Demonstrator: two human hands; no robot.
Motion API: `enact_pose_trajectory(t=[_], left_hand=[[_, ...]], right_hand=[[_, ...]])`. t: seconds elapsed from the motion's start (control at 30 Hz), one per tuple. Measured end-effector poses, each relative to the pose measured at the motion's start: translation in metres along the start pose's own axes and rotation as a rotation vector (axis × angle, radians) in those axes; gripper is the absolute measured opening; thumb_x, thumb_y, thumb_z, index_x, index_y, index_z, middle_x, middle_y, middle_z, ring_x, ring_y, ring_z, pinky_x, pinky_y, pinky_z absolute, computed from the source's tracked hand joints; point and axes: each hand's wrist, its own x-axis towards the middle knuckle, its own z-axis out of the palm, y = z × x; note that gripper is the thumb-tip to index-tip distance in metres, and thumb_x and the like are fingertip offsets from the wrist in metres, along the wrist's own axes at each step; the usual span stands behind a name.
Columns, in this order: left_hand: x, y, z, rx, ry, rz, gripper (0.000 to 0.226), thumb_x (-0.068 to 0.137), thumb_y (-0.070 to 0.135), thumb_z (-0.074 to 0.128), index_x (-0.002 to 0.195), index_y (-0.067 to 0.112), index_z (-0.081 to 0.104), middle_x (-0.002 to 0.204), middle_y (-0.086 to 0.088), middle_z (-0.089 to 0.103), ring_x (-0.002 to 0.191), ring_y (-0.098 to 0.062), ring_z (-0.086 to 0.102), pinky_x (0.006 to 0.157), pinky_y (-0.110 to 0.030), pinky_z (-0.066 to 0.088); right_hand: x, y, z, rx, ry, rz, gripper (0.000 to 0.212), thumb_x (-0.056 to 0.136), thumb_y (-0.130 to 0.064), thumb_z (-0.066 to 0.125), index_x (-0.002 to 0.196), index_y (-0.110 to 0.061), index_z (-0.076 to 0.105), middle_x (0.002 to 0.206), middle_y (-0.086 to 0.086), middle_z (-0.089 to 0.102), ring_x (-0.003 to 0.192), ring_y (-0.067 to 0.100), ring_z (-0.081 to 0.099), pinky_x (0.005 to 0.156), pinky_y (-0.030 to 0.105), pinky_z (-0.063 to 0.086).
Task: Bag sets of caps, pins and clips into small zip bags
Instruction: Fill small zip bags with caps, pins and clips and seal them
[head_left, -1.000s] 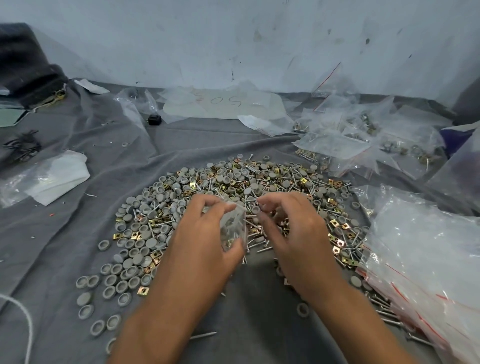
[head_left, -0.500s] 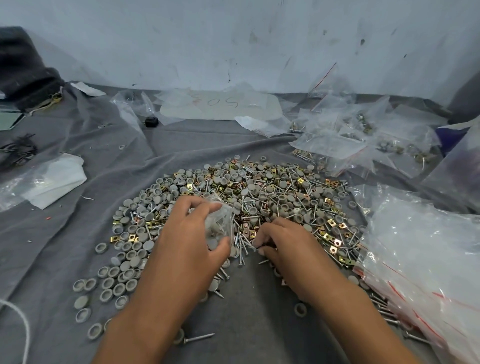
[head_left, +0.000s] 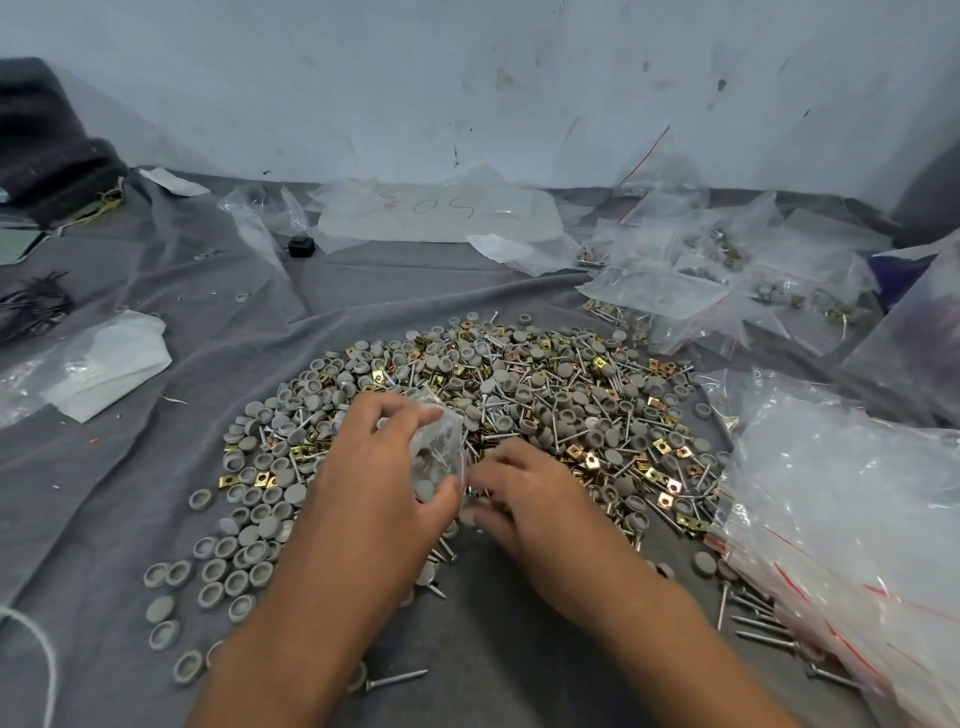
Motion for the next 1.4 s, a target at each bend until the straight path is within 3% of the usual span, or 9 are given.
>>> enact_pose_trajectory(t=[0.2, 0.3, 0.4, 0.63, 0.9, 1.0, 1.13, 1.27, 1.4], left_hand=[[-0.001, -0.003, -0.001, 0.006, -0.002, 0.004, 0.057, 0.081, 0.031, 0.078, 0.134, 0.026, 0.057, 0.109, 0.023, 0.034, 0.101, 0.028, 0.034, 0.077, 0.005, 0.033], [-0.002, -0.003, -0.001, 0.01, -0.002, -0.002, 0.058, 0.079, 0.031, 0.078, 0.133, 0.025, 0.057, 0.109, 0.023, 0.034, 0.096, 0.025, 0.038, 0.07, -0.001, 0.036], [-0.002, 0.0, 0.002, 0.009, 0.006, 0.01, 0.055, 0.077, 0.032, 0.078, 0.129, 0.025, 0.06, 0.11, 0.022, 0.034, 0.087, 0.012, 0.043, 0.081, -0.012, 0.035], [-0.002, 0.004, 0.004, -0.011, -0.006, 0.019, 0.044, 0.078, 0.03, 0.076, 0.119, 0.03, 0.061, 0.114, 0.022, 0.036, 0.094, 0.004, 0.046, 0.08, -0.022, 0.047], [-0.003, 0.003, 0.004, 0.003, -0.009, 0.02, 0.056, 0.076, 0.03, 0.079, 0.128, 0.03, 0.059, 0.111, 0.025, 0.031, 0.088, 0.01, 0.041, 0.073, -0.007, 0.031], [-0.002, 0.003, 0.004, -0.003, -0.018, 0.038, 0.054, 0.077, 0.028, 0.08, 0.127, 0.028, 0.06, 0.114, 0.021, 0.036, 0.089, 0.009, 0.043, 0.078, -0.01, 0.035], [-0.001, -0.001, 0.0, 0.014, 0.031, -0.002, 0.055, 0.076, 0.028, 0.079, 0.128, 0.024, 0.06, 0.111, 0.02, 0.037, 0.088, 0.01, 0.043, 0.073, -0.007, 0.035], [0.0, -0.003, -0.006, 0.005, 0.105, -0.047, 0.056, 0.077, 0.029, 0.078, 0.13, 0.025, 0.058, 0.113, 0.019, 0.038, 0.097, 0.019, 0.042, 0.063, -0.001, 0.037], [-0.001, -0.004, -0.007, 0.013, 0.11, -0.056, 0.056, 0.077, 0.03, 0.078, 0.13, 0.026, 0.058, 0.113, 0.019, 0.037, 0.097, 0.021, 0.041, 0.063, -0.003, 0.038]], right_hand=[[0.0, -0.001, -0.001, -0.05, 0.042, -0.021, 0.014, 0.099, -0.026, 0.062, 0.114, -0.025, 0.063, 0.113, -0.01, 0.055, 0.101, 0.011, 0.056, 0.088, 0.033, 0.049], [-0.002, -0.001, -0.01, 0.099, 0.306, -0.04, 0.014, 0.093, -0.02, 0.072, 0.106, -0.024, 0.069, 0.101, -0.015, 0.064, 0.094, 0.0, 0.058, 0.083, 0.015, 0.047], [-0.001, -0.009, -0.016, 0.145, 0.55, -0.172, 0.015, 0.093, -0.021, 0.073, 0.108, -0.021, 0.07, 0.101, -0.013, 0.065, 0.093, -0.002, 0.06, 0.082, 0.009, 0.043], [-0.001, -0.018, -0.001, 0.096, 0.543, -0.315, 0.033, 0.091, -0.017, 0.073, 0.124, -0.018, 0.066, 0.106, -0.015, 0.063, 0.099, 0.002, 0.06, 0.089, 0.015, 0.047], [0.0, -0.027, -0.005, 0.185, 0.797, -0.386, 0.018, 0.085, -0.016, 0.084, 0.092, -0.012, 0.068, 0.089, -0.004, 0.07, 0.084, 0.008, 0.064, 0.078, 0.012, 0.044], [0.0, -0.028, -0.003, 0.124, 0.749, -0.401, 0.009, 0.091, -0.02, 0.077, 0.096, -0.013, 0.073, 0.095, -0.007, 0.072, 0.09, 0.01, 0.064, 0.08, 0.021, 0.051], [0.001, -0.016, -0.008, 0.123, 0.682, -0.168, 0.004, 0.095, -0.021, 0.069, 0.099, -0.021, 0.068, 0.094, -0.015, 0.065, 0.086, -0.001, 0.057, 0.079, 0.013, 0.045], [-0.001, -0.003, -0.005, -0.033, 0.134, 0.1, 0.015, 0.092, -0.035, 0.072, 0.103, -0.037, 0.063, 0.101, -0.023, 0.06, 0.093, -0.003, 0.053, 0.08, 0.026, 0.05], [-0.004, -0.005, 0.002, -0.189, 0.076, 0.057, 0.013, 0.093, -0.037, 0.068, 0.101, -0.036, 0.057, 0.101, -0.021, 0.057, 0.098, 0.006, 0.046, 0.074, 0.028, 0.042]])
